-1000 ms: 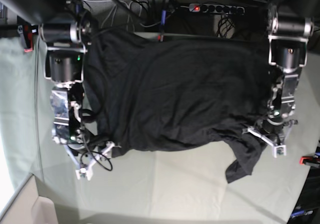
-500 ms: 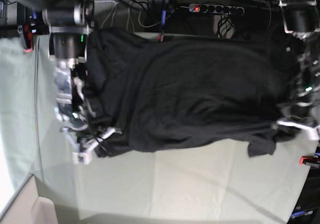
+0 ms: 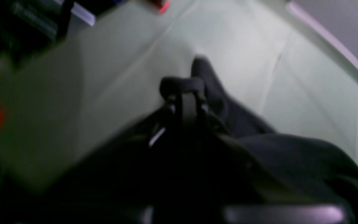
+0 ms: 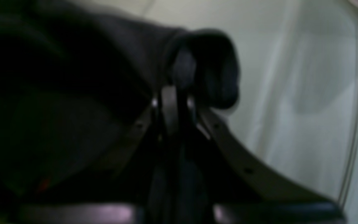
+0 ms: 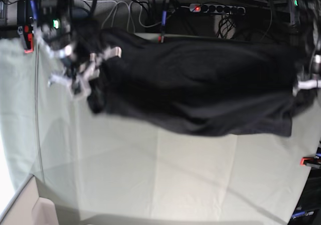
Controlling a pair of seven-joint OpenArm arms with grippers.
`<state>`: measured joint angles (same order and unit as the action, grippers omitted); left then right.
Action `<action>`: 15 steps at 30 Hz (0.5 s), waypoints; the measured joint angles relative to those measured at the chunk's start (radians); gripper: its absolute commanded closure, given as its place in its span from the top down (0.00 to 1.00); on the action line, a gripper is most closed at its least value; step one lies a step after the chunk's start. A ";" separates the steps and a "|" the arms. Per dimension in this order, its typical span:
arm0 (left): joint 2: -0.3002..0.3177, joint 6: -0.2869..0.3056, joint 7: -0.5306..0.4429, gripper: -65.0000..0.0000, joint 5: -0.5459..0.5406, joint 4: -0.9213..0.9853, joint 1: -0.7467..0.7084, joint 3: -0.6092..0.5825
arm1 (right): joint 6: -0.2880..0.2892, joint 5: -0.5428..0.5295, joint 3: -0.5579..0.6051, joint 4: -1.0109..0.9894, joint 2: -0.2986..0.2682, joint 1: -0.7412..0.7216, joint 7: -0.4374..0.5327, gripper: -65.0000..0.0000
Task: Layout the t-shirt on the table in an organized manner, then fold the t-shirt properly
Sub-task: 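Drag the held shirt with both grippers toward the robot's base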
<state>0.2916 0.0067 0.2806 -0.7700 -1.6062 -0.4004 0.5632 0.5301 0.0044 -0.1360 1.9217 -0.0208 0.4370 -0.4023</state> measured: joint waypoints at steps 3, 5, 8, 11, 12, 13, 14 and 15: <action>-0.041 -0.006 -0.002 0.00 -0.005 -0.003 -0.057 0.080 | 0.076 0.006 -0.062 -0.004 -0.001 0.062 0.045 0.00; -0.043 -0.004 0.002 0.00 -0.005 0.001 -0.071 0.116 | 0.109 -0.001 -0.109 -0.025 -0.002 0.096 0.092 0.00; -0.040 -0.002 -0.014 0.00 -0.010 0.037 -0.085 0.127 | 0.159 0.008 -0.143 -0.113 -0.004 0.113 0.119 0.00; -0.045 -0.003 0.005 0.00 -0.006 0.078 -0.088 0.124 | 0.164 0.010 -0.167 -0.201 -0.007 0.110 0.146 0.00; -0.045 -0.003 0.000 0.00 -0.007 0.088 -0.087 0.124 | 0.163 0.011 -0.163 -0.221 -0.018 0.110 0.151 0.00; -0.043 -0.003 -0.005 0.00 -0.010 0.100 -0.087 0.123 | 0.165 0.011 -0.157 -0.241 -0.031 0.109 0.153 0.00; -0.042 -0.002 -0.005 0.00 -0.010 0.111 -0.087 0.123 | 0.165 0.013 -0.158 -0.254 -0.036 0.109 0.151 0.00; -0.042 -0.003 -0.004 0.00 -0.012 0.121 -0.085 0.123 | 0.164 0.013 -0.159 -0.265 -0.040 0.108 0.153 0.00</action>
<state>0.2493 0.0040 0.2764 -0.7818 -1.4853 -0.4854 0.6861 0.6941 0.0174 -0.2947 1.6569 -0.0612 0.5449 -0.2497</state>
